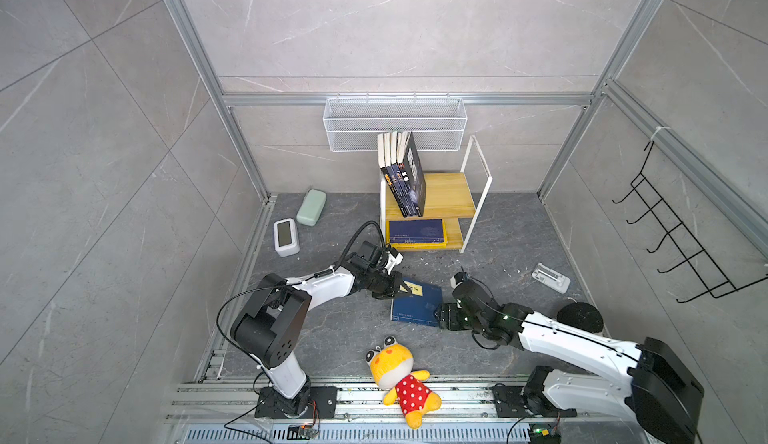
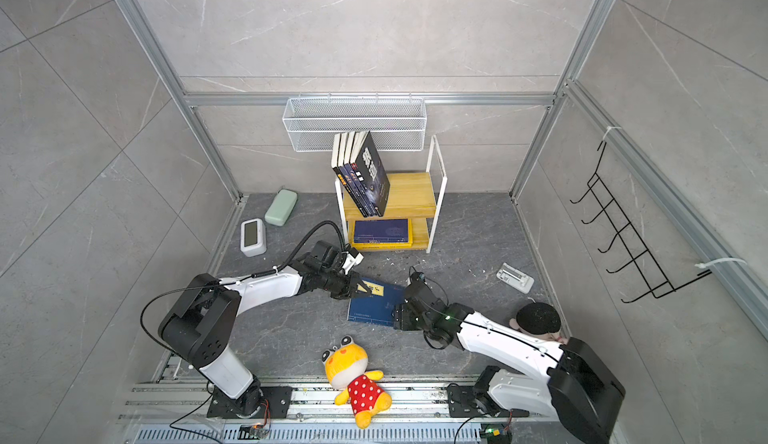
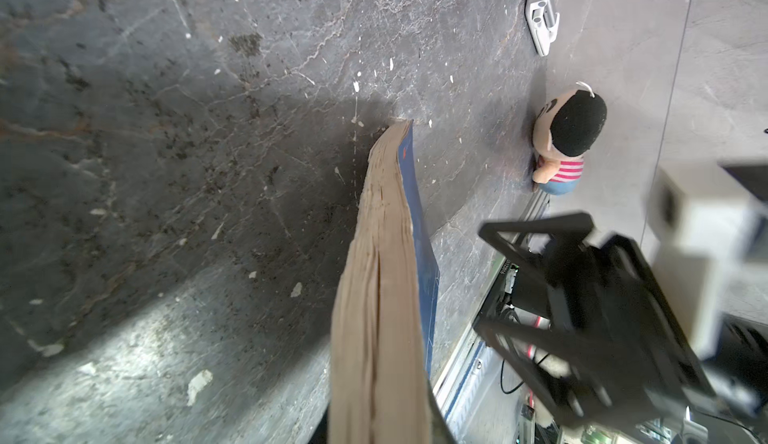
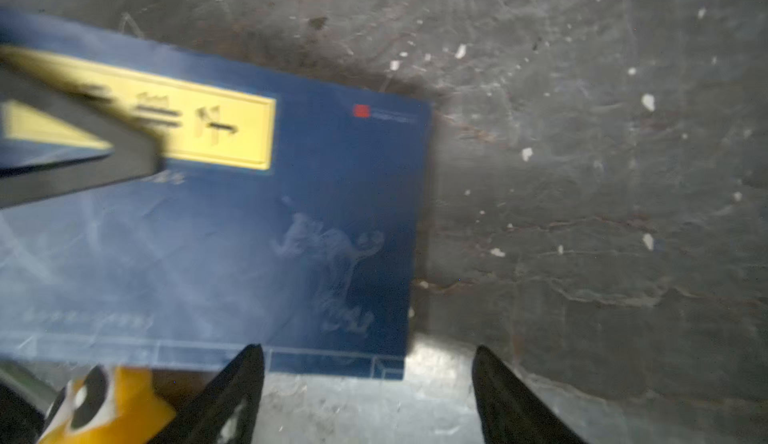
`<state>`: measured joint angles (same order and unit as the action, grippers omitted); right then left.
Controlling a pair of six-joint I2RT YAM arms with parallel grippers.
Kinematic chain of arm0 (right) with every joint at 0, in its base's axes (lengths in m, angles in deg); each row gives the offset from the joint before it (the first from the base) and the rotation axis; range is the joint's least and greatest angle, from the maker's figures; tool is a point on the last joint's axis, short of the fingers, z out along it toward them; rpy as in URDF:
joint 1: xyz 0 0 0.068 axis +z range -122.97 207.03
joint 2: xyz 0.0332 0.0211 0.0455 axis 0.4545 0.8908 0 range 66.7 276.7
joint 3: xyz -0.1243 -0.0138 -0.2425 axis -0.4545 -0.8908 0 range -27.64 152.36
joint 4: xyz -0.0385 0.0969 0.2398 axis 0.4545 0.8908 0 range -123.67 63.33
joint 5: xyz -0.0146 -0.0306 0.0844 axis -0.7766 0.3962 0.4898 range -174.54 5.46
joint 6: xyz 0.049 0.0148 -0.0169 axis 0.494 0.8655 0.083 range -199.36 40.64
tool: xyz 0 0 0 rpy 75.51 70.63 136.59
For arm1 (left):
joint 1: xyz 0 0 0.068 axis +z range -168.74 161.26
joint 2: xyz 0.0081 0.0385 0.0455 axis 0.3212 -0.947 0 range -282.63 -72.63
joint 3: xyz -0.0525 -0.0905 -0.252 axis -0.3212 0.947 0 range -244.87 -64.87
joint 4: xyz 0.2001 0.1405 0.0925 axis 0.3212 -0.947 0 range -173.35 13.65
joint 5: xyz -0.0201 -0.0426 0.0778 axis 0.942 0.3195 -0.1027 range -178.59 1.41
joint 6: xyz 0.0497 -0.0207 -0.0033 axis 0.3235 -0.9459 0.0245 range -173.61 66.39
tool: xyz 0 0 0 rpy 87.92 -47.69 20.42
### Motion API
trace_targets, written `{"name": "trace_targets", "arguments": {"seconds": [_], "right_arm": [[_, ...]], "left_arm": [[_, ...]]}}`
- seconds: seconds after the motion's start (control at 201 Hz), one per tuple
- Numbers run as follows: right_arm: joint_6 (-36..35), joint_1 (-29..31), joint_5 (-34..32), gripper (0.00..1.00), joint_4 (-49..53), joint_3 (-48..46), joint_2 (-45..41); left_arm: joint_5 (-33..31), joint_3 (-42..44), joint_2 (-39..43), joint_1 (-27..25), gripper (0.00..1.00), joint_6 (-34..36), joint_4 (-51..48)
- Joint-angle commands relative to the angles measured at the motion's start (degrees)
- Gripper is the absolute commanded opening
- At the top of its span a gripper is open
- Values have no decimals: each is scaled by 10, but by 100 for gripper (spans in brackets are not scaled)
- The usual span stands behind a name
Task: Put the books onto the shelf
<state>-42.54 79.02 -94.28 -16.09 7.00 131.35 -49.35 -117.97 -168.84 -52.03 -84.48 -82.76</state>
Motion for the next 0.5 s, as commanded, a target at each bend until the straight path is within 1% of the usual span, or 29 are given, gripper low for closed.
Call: {"name": "trace_targets", "arguments": {"seconds": [0.0,0.045,0.12,0.204,0.269,0.344,0.418,0.493], "right_arm": [[-118,94,-167,84,22,25,-16],[-134,120,-198,85,10,29,-6],[-148,145,-227,85,-5,39,26],[-199,178,-258,85,-31,51,77],[-229,201,-284,85,-27,72,120],[-245,213,-282,84,-21,94,159],[-258,216,-269,83,-41,95,186],[-269,216,-278,82,-49,101,205]], "left_arm": [[22,-11,28,8,0,-21,-5],[23,-11,31,10,0,-29,-7],[29,-16,32,10,0,-34,-19],[33,-12,33,10,0,-42,-19],[33,-8,37,10,0,-47,-10],[34,-11,39,11,0,-46,-16],[35,-9,39,12,0,-48,-15],[36,-3,41,12,0,-57,-5]]}}
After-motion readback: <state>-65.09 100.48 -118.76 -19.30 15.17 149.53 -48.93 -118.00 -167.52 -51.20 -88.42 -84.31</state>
